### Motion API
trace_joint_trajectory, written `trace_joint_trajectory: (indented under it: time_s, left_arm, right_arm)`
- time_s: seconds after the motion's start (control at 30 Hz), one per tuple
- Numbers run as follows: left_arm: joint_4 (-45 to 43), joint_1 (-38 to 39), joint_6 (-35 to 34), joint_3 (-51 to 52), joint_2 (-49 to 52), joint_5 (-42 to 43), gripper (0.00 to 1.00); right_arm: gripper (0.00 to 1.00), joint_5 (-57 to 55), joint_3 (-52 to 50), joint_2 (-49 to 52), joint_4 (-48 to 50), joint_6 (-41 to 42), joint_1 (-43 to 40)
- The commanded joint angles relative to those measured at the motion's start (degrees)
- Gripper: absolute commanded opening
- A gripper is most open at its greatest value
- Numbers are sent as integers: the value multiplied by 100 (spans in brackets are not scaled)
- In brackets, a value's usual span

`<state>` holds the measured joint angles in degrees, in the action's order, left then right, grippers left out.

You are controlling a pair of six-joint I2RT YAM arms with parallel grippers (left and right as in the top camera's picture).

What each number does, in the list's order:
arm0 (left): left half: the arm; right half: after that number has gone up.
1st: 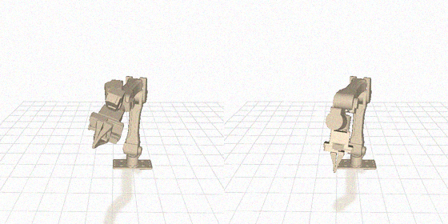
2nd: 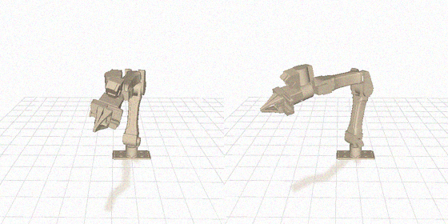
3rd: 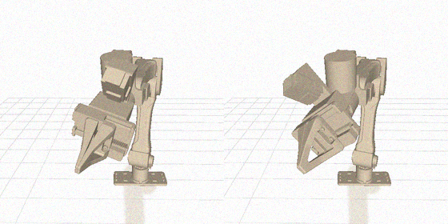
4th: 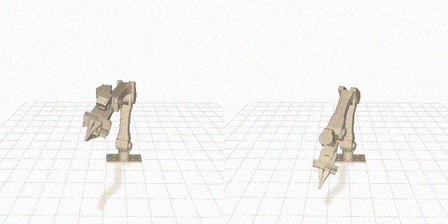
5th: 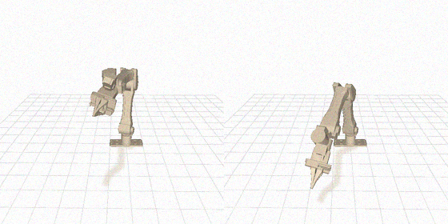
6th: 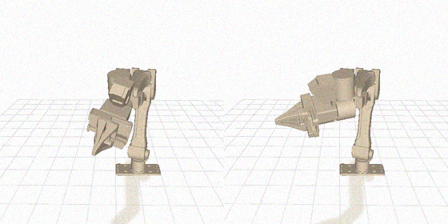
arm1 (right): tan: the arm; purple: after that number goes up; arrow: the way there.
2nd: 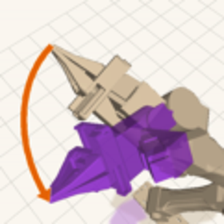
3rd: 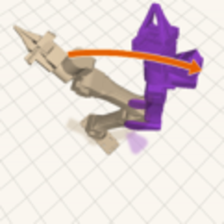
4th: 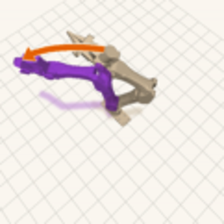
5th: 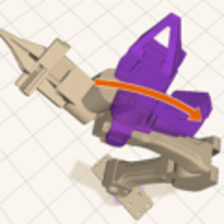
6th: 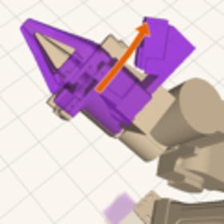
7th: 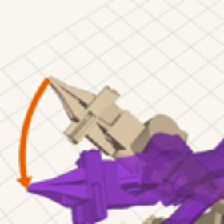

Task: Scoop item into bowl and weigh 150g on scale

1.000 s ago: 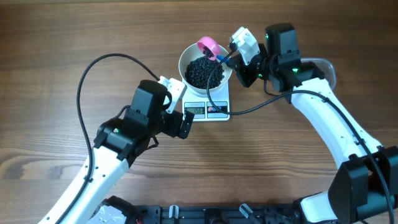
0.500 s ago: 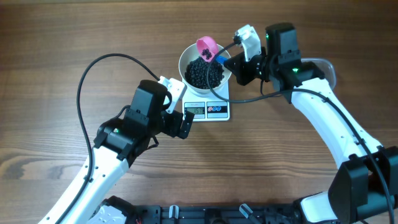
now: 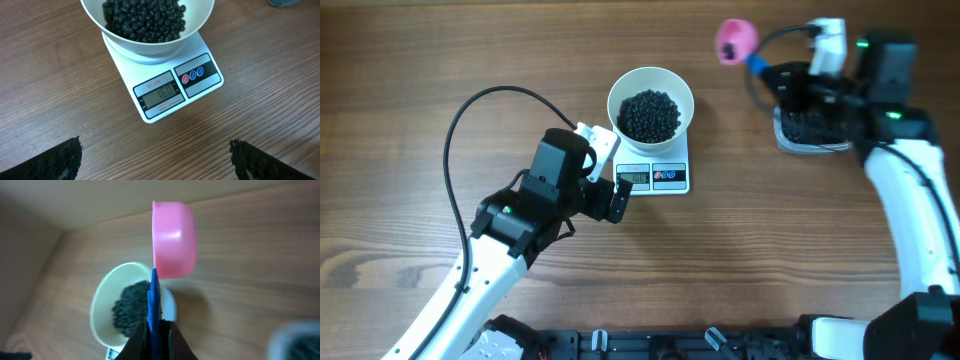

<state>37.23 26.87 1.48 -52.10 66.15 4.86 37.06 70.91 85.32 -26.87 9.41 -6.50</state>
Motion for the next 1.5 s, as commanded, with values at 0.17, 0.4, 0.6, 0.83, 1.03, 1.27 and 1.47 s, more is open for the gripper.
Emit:
trace_joint_trajectory:
  time_s: [0.17, 0.4, 0.6, 0.83, 1.03, 1.27, 1.47]
  left_arm:
    - [-17, -4, 111, -7, -57, 87, 100]
    - [-17, -4, 111, -7, -57, 85, 100]
    - [-17, -4, 111, -7, -57, 85, 100]
    - [-17, -4, 111, -7, -57, 87, 100]
    - [-17, -4, 111, -7, -57, 87, 100]
    - [-15, -4, 111, -7, -57, 87, 100]
    - [-17, -2, 111, -7, -57, 87, 100]
  right_arm:
    - [4, -229, 33, -555, -1351, -2055, -1499]
    - [4, -2791, 31, -457, -2205, -3646, -1161]
    - [4, -4636, 31, -452, -1716, -3648, -549]
    - [4, -5084, 31, -452, -1633, -3746, -57]
    - [4, -2614, 31, -452, -1283, -2721, -57]
    - [5, 1102, 31, 79, 835, -664, 247]
    - [4, 881, 31, 345, 603, -1893, 1187]
